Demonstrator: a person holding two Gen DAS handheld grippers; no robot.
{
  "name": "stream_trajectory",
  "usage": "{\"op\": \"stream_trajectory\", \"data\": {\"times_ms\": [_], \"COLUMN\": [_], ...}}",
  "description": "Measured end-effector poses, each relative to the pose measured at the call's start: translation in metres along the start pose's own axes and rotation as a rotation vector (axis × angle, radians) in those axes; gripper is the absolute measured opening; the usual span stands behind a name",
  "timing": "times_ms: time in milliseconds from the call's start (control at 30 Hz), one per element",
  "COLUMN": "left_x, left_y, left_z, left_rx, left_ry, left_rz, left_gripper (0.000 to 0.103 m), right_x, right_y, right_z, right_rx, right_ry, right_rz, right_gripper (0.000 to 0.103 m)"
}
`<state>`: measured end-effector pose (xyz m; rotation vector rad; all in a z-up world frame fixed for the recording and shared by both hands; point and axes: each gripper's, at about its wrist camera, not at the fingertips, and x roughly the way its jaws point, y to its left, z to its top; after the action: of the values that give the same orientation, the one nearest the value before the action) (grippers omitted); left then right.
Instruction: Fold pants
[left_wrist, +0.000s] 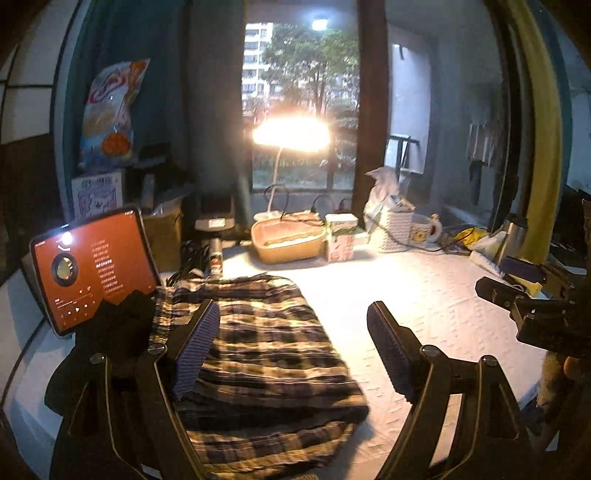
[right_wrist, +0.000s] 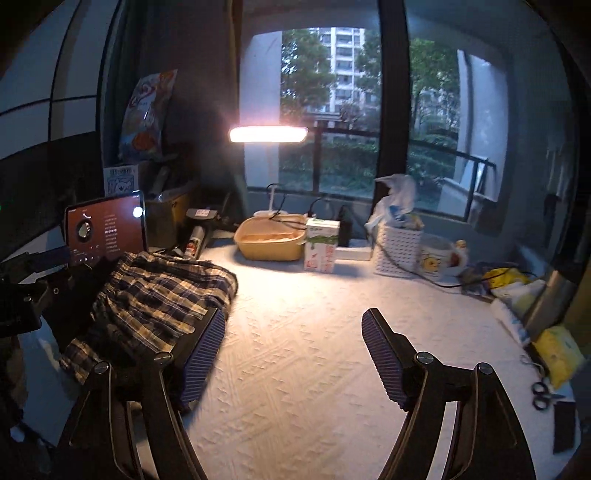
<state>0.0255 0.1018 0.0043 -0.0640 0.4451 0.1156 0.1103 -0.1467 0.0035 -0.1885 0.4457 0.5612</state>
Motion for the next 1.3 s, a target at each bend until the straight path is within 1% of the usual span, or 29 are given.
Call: {"op": "stream_trajectory", "data": {"times_ms": [67,133,167,233,267,300,400,500,600,700,933,1067,1300], "left_x": [-0.01,-0.021,-0.028,-0.039,-0.044,-0.048,-0.059,-0.066,-0.063,-0.057,-0.056,-0.055,-0.056], "left_y": [-0.008,-0.016,-0.021,-0.029,-0.032,-0.035,-0.043,-0.046,-0.046,-0.044,-0.039,-0.033,-0.032], "left_z": [-0.001,0.0,0.001,0.003,0.004,0.006,0.009,0.011,0.01,0.005,-0.001,-0.003,-0.007], "left_rx": [-0.008,-0.001,0.009,0.023,0.028,0.029,0.031,0.024,0.016,0.0,0.003,-0.005,-0.006], "left_ry": [-0.023,-0.057,-0.081,-0.12,-0.135,-0.145,-0.172,-0.194,-0.179,-0.154,-0.149,-0.149,-0.145], "left_rz": [-0.024,-0.03,-0.028,-0.021,-0.025,-0.031,-0.039,-0.03,-0.028,-0.003,0.006,0.023,0.021], "left_gripper": [0.086,0.089,0.094,0.102,0.102,0.102,0.102,0.102,0.102,0.102,0.102,0.102,0.102], "right_x": [-0.016,-0.03,-0.04,-0.053,-0.062,-0.068,-0.086,-0.099,-0.106,-0.109,-0.102,-0.093,-0.086], "right_y": [-0.006,-0.009,-0.011,-0.015,-0.016,-0.017,-0.02,-0.023,-0.025,-0.025,-0.026,-0.022,-0.016], "right_z": [-0.002,-0.004,-0.006,-0.007,-0.008,-0.009,-0.01,-0.01,-0.01,-0.011,-0.017,-0.02,-0.021], "right_rx": [0.001,0.005,0.008,0.013,0.014,0.014,0.018,0.03,0.036,0.03,0.04,0.04,0.027], "right_ry": [-0.02,-0.039,-0.055,-0.076,-0.091,-0.101,-0.132,-0.154,-0.161,-0.153,-0.117,-0.097,-0.079], "right_rz": [-0.018,-0.032,-0.044,-0.055,-0.059,-0.063,-0.081,-0.094,-0.094,-0.112,-0.128,-0.123,-0.112], "right_gripper": [0.079,0.08,0.081,0.088,0.096,0.1,0.1,0.1,0.101,0.101,0.101,0.101,0.101]}}
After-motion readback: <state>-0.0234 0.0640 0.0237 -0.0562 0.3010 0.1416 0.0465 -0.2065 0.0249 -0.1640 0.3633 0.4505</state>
